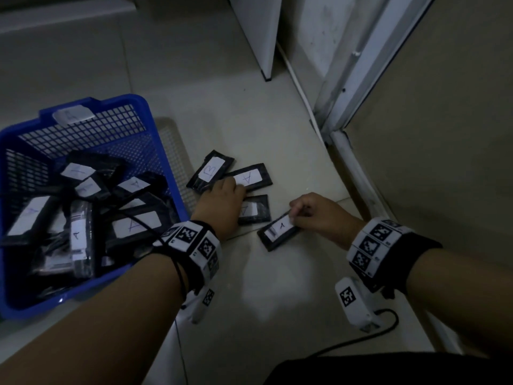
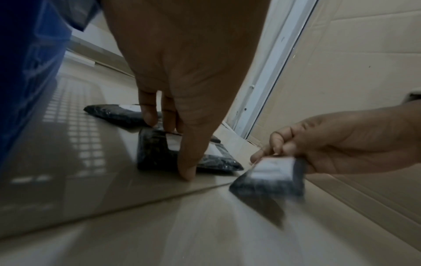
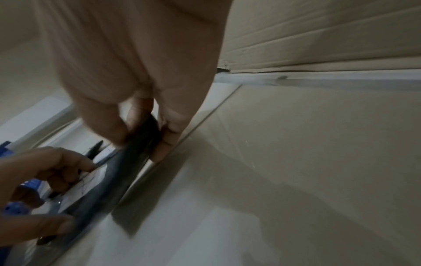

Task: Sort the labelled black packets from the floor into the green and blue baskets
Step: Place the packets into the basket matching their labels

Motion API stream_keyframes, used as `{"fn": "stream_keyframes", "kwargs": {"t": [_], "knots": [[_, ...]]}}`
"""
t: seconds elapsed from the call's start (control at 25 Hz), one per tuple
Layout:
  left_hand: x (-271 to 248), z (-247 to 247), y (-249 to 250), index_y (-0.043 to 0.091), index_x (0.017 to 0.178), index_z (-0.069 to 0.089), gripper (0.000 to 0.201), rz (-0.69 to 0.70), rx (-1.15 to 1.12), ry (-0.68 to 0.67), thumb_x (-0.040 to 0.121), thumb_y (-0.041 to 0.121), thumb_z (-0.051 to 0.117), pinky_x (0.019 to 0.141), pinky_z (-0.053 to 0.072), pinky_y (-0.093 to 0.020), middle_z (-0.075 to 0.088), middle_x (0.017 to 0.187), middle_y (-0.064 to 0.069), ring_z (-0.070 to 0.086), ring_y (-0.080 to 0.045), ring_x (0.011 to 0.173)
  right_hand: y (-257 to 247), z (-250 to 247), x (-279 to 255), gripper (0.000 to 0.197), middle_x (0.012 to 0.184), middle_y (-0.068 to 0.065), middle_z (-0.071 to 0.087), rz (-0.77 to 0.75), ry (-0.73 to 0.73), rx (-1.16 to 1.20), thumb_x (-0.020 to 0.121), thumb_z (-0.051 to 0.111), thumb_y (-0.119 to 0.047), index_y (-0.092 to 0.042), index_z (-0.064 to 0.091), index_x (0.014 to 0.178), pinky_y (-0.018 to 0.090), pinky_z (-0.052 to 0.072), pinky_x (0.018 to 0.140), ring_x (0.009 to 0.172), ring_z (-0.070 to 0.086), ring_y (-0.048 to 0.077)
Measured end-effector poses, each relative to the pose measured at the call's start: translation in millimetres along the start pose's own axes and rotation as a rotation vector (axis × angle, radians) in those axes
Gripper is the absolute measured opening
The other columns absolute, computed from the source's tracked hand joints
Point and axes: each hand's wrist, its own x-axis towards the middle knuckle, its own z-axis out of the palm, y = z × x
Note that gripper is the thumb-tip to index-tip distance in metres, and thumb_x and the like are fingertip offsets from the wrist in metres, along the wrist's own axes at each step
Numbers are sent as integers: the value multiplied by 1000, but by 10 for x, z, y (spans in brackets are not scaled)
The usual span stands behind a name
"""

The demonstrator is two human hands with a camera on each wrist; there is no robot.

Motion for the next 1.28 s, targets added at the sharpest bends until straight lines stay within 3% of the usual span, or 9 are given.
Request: {"fn": "stream_keyframes", "kwargs": {"t": [0.16,0.28,0.44,0.56,0.68,0.84,0.96,1.12,1.28], "knots": [[-77,59,54,18,127,37,67,-6,-6,-18,74,43,68,99,37,-40,42,133,-8,42,-27,120,63,12,-88,22,89,7,61,19,19,111,83,63,7,-13,56,88,24,50,70,81,60,14],[-164,40,87,13,130,37,77,-64,-215,-47,68,41,74,92,49,-40,34,134,-12,52,-28,109,-9,11,-98,25,86,7,60,5,58,141,82,61,6,-18,56,85,29,49,72,78,58,16],[-369,-112,46,9,125,44,74,-43,-476,208,68,45,76,88,51,-35,37,123,-9,55,-23,95,-268,60,-94,25,80,10,58,6,134,360,83,54,12,-13,56,84,31,46,67,74,55,21],[-539,-317,-126,10,126,47,71,-47,-549,382,71,46,72,87,47,-29,42,120,-7,54,-19,97,-584,150,-30,27,75,9,59,-11,125,482,83,47,14,-12,55,83,26,46,57,65,55,17],[-695,-453,-461,10,130,46,67,-155,-557,532,75,39,72,94,41,-25,42,121,-7,50,-17,103,-946,339,130,28,76,10,59,-65,80,522,84,46,13,-13,57,78,25,46,57,66,56,17],[-971,-550,-990,15,120,47,57,-419,-597,720,71,26,74,94,39,-27,47,120,-6,47,-17,108,-1400,806,414,27,81,11,64,-146,31,529,86,51,10,-11,66,79,31,50,71,74,59,20],[-1155,-583,-1303,16,113,47,51,-556,-549,798,70,26,73,92,42,-34,50,117,-8,48,-24,109,-1661,1207,591,24,93,14,66,-143,-47,598,89,49,10,-2,67,98,31,53,82,83,63,20],[-1233,-560,-1542,23,121,45,52,-703,-362,619,75,38,67,100,39,-48,53,122,-6,53,-29,112,-1801,1572,638,37,104,10,66,-91,-121,569,89,51,8,-4,59,122,34,53,92,97,64,22],[-1228,-447,-1663,24,130,45,53,-737,-193,374,83,46,56,107,29,-48,53,130,-7,50,-29,120,-1707,1577,589,47,115,4,68,-193,-161,80,87,55,-2,-20,57,131,33,50,99,107,63,18]]}}
